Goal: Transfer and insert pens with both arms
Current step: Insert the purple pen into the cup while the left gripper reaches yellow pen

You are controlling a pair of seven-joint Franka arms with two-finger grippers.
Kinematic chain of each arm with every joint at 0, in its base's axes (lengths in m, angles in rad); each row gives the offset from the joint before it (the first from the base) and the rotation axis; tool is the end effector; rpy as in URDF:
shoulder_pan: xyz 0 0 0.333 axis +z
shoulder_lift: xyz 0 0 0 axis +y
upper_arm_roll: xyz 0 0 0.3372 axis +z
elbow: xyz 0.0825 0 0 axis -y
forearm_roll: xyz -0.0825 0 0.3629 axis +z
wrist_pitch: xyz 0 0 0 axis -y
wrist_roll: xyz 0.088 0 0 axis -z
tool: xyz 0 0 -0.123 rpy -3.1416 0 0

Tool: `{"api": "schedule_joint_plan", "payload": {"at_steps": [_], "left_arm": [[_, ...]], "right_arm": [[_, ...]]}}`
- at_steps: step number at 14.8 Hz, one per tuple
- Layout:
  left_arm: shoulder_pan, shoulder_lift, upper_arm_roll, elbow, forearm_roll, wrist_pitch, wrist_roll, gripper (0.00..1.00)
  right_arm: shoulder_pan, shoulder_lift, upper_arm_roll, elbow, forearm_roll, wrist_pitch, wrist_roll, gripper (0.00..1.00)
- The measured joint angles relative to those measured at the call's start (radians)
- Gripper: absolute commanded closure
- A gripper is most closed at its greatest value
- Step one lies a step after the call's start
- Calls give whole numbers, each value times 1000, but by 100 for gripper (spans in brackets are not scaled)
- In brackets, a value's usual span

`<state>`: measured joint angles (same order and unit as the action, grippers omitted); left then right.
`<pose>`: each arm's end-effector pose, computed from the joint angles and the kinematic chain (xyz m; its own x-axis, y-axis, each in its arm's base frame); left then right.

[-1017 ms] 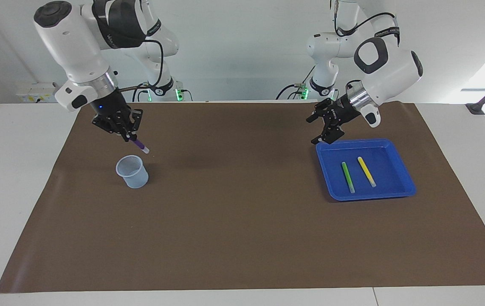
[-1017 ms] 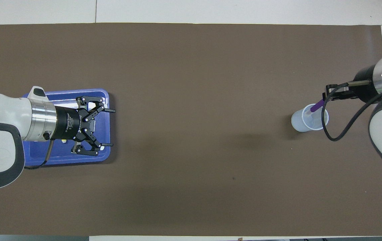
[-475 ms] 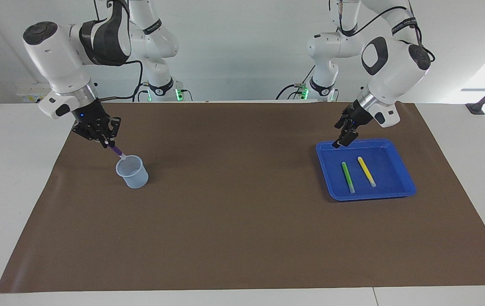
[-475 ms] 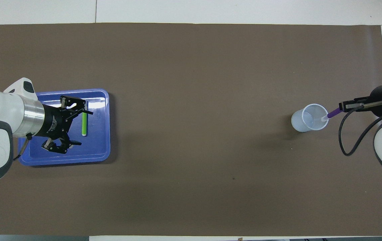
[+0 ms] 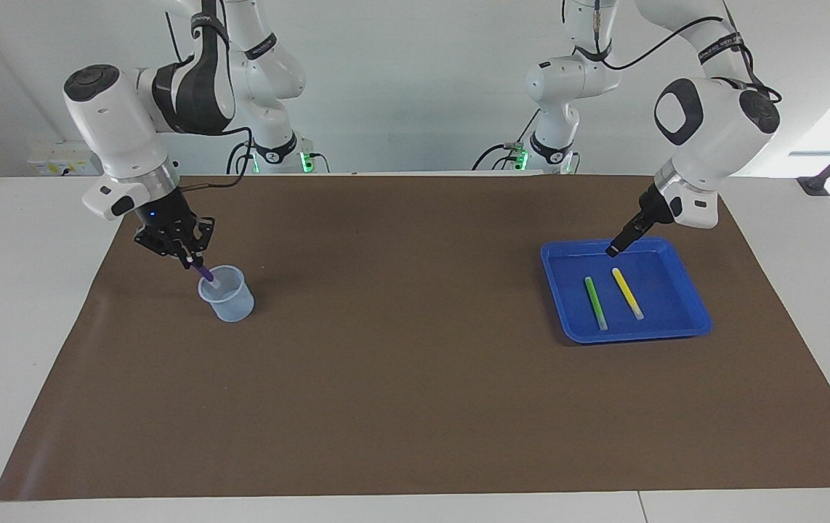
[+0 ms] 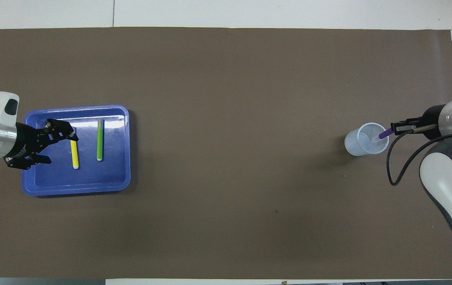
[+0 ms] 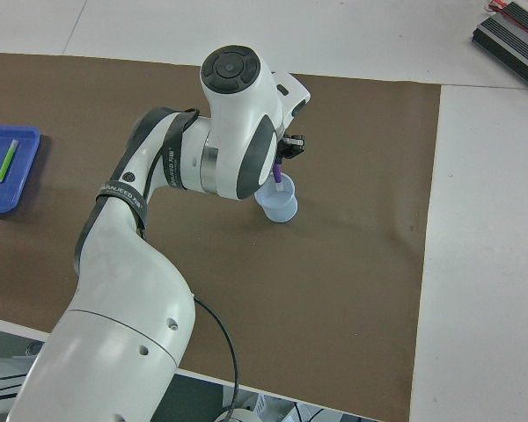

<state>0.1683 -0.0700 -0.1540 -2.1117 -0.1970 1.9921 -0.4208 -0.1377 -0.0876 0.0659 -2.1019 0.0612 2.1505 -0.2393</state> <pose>0.5023 -0.0089 0.4575 0.8649 0.4877 -0.1186 0.5003 -0.8566 0.1264 0.5188 -0.0332 0.4850 0.9806 0.1346 0.1427 0.1383 -0.9903 -0.0161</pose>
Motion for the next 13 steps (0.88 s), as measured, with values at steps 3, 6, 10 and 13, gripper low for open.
{"api": "schedule_joint_plan", "payload": {"at_steps": [3,6,10,13], "left_arm": [[21,70,1,-1,64,90,183,0],[21,149,-3,-1,116,177,322,0],[25,241,-1,-1,165,252,439,8],[24,283,-4,0,220,281,449,14]], "right_arm": [[0,2,0,-46,0,64,0,100],[-5,6,-1,-94,0,121,0,100],[-13,15,-1,-110,0,135,0,100],[-14,19,-1,-128,0,166,0,68]]}}
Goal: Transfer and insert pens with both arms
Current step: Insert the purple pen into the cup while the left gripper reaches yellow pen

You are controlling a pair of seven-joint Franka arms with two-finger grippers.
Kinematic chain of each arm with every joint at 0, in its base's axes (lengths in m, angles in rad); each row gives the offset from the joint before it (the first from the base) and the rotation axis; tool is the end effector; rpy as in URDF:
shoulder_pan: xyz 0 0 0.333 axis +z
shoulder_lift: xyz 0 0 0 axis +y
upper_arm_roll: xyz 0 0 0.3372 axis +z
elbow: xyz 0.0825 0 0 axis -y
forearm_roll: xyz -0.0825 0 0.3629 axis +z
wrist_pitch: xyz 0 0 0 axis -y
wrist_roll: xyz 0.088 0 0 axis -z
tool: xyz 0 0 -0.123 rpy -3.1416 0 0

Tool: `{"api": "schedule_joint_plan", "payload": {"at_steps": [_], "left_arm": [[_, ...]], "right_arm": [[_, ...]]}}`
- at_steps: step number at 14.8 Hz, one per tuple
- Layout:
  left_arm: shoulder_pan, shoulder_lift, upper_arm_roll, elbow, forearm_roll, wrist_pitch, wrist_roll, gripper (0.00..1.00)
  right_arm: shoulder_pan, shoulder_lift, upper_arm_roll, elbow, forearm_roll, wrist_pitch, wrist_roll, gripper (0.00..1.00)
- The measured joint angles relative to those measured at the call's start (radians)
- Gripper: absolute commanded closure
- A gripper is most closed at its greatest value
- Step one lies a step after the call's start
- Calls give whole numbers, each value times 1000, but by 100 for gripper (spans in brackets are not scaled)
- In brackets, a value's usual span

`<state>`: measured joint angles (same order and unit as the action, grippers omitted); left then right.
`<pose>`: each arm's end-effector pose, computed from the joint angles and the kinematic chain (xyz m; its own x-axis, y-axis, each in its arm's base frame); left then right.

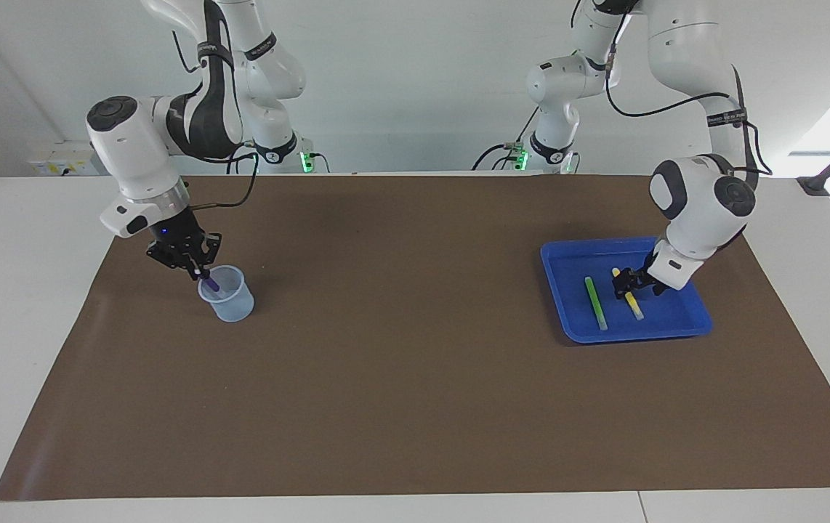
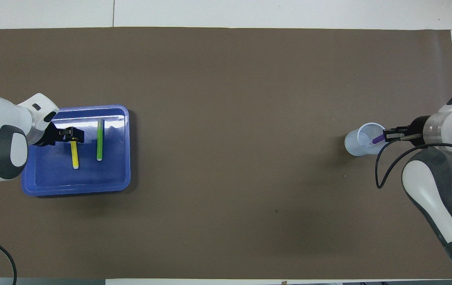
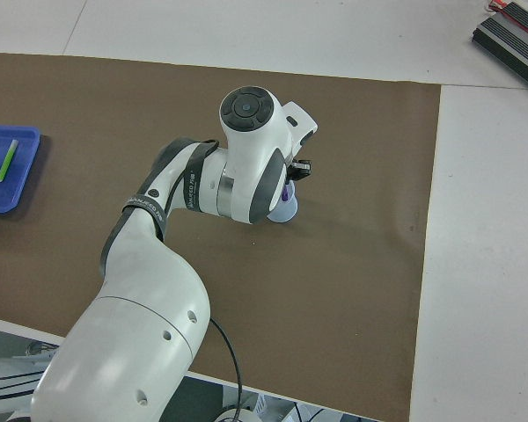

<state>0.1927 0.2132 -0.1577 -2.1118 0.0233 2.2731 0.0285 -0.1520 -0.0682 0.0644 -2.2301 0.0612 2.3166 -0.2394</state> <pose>0.5540 0.0221 0.3308 0.9988 -0.0067 -0.0484 -0.0059 -0.9998 0.0176 0.5108 -0.0426 0.4333 0.9808 0.1115 0.1597 0.1144 -0.9934 -0.0088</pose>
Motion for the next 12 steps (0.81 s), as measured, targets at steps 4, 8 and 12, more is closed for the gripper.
{"api": "schedule_joint_plan", "payload": {"at_steps": [4,8,12], "left_arm": [[-2,12,-4,0,8,4,8,25],[0,12,-2,0,9,4,9,40],[0,12,-2,0,9,6,10,59]], "right_arm": [[-1,6,0,-18,0,20,0,7],[-5,7,0,-11,0,23,0,0],[-7,6,0,37,0,21,0,0]]}}
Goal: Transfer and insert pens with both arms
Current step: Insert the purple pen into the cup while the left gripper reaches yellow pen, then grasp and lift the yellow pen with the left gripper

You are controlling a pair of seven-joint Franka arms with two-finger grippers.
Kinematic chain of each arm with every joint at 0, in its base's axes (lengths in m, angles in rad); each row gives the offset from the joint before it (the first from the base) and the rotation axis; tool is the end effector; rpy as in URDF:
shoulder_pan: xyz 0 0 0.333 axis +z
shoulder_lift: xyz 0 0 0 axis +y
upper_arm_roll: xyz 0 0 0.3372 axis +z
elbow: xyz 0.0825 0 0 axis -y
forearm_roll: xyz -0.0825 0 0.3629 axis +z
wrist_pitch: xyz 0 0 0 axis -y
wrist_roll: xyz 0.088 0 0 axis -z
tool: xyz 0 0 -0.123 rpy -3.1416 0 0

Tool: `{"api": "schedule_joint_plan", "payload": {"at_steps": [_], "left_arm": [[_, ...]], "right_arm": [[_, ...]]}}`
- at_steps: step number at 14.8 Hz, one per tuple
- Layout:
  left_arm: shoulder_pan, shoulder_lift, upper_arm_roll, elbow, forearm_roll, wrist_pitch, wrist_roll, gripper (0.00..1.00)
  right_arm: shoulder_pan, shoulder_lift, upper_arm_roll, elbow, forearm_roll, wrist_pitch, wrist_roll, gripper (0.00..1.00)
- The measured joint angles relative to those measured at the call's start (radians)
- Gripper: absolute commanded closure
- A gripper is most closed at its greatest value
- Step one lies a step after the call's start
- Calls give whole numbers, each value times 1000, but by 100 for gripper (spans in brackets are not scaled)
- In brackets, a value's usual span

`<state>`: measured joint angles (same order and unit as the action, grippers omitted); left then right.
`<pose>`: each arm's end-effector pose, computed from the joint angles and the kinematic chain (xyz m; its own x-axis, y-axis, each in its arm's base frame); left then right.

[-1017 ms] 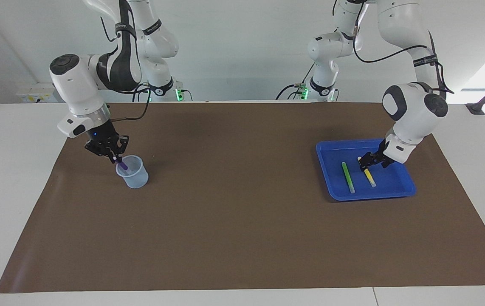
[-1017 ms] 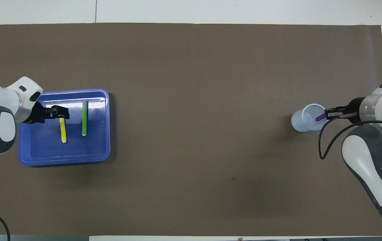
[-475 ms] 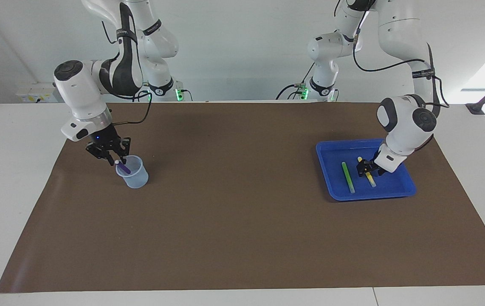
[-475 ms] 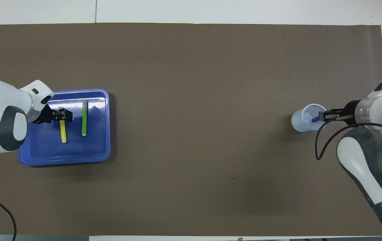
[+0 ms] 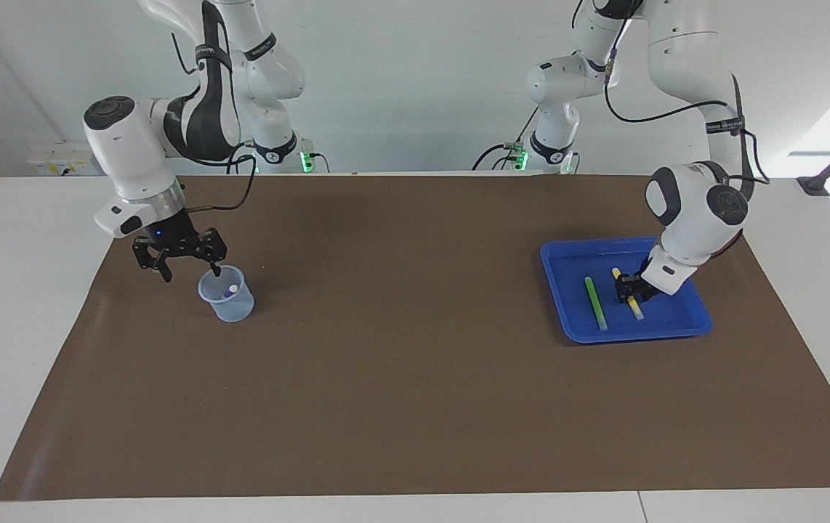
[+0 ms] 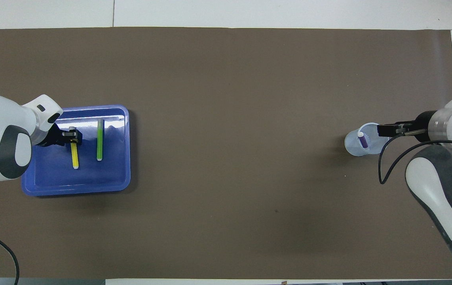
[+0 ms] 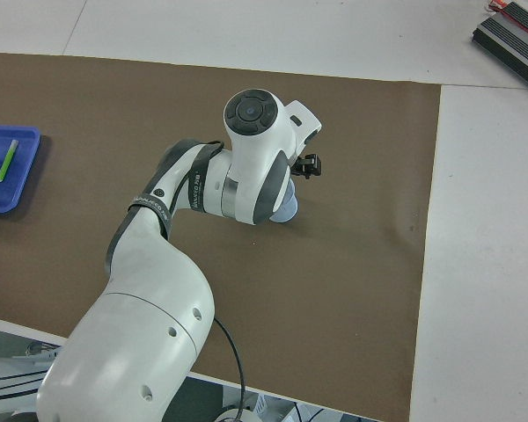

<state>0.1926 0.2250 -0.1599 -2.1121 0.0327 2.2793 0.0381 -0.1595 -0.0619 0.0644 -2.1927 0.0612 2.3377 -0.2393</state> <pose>0.5547 0.0212 0.3247 0.9982 -0.0247 -0.0540 -0.0240 -0.9996 0.0140 0.5220 -0.0477 0.4495 0.9722 0.1042 0.2099 0.1062 -0.9943 0.0020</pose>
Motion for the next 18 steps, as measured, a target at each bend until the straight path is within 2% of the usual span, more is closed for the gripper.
{"api": "schedule_joint_plan", "payload": {"at_steps": [2,5,10,14,18], "left_arm": [[0,0,0,0,0,1,0,68],[0,0,0,0,0,2,0,100],[2,0,1,0,0,3,0,100],[6,0,1,6,0,-12,-1,100],[12,-6,0,143,-54,-245,-72,100]], "right_arm": [[0,-1,1,36,0,-35,5,0],[5,-3,7,131,0,-167,62,0],[39,-3,15,303,-4,-405,173,0],[112,16,17,412,-88,-535,271,0],[130,32,18,468,-96,-582,302,0]]}}
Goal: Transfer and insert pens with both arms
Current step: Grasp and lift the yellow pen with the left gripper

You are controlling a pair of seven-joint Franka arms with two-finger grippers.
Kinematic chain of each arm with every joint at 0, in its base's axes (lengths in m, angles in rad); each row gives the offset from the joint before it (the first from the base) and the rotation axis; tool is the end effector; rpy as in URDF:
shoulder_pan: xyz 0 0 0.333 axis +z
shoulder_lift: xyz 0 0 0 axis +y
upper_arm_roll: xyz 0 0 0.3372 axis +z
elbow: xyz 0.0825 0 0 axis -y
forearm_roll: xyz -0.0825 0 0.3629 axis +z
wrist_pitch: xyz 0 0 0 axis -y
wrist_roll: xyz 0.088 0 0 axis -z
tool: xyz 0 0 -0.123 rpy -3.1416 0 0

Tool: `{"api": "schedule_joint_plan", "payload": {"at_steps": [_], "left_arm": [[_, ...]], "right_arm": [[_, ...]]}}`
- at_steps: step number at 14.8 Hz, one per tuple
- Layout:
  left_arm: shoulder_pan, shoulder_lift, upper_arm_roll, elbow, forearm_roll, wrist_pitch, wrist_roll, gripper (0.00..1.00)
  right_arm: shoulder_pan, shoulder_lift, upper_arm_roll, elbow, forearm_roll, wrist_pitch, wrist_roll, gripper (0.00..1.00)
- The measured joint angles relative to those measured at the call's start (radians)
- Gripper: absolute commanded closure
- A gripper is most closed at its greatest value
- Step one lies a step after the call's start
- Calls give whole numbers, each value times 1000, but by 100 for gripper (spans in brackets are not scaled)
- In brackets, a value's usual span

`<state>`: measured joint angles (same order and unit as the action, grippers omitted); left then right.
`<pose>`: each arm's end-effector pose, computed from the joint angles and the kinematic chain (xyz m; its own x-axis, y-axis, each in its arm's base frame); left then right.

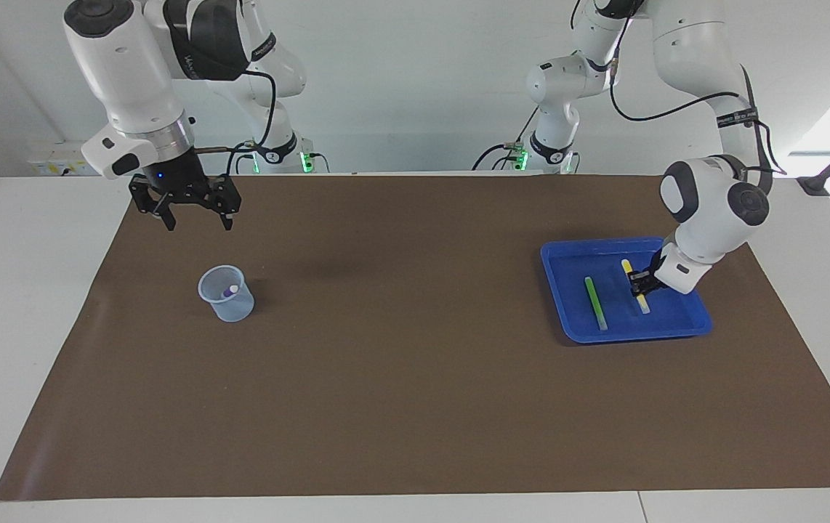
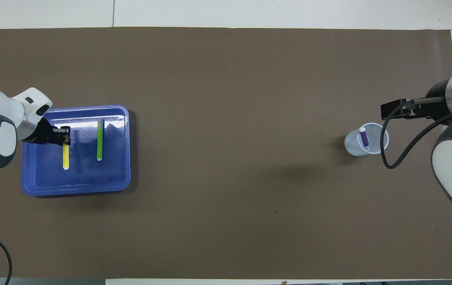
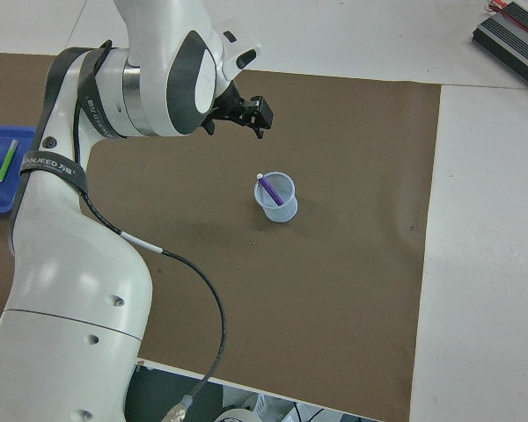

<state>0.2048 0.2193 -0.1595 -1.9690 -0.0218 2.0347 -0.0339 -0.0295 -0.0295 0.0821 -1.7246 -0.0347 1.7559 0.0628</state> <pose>0.5649 0.0274 0.3679 0.9845 0.0868 -0.1524 0.0949 -0.9944 0.0472 0.5376 0.0253 0.5919 0.9980 -0.0038 0.0627 -0.0058 -0.9994 0.0330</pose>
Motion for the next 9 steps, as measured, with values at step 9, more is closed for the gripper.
{"api": "schedule_joint_plan", "payload": {"at_steps": [9], "left_arm": [[-80,-97,-26,160,-341,-310,-703,100]], "right_arm": [[-1,23,-1,135,32,-173,0,0]]}}
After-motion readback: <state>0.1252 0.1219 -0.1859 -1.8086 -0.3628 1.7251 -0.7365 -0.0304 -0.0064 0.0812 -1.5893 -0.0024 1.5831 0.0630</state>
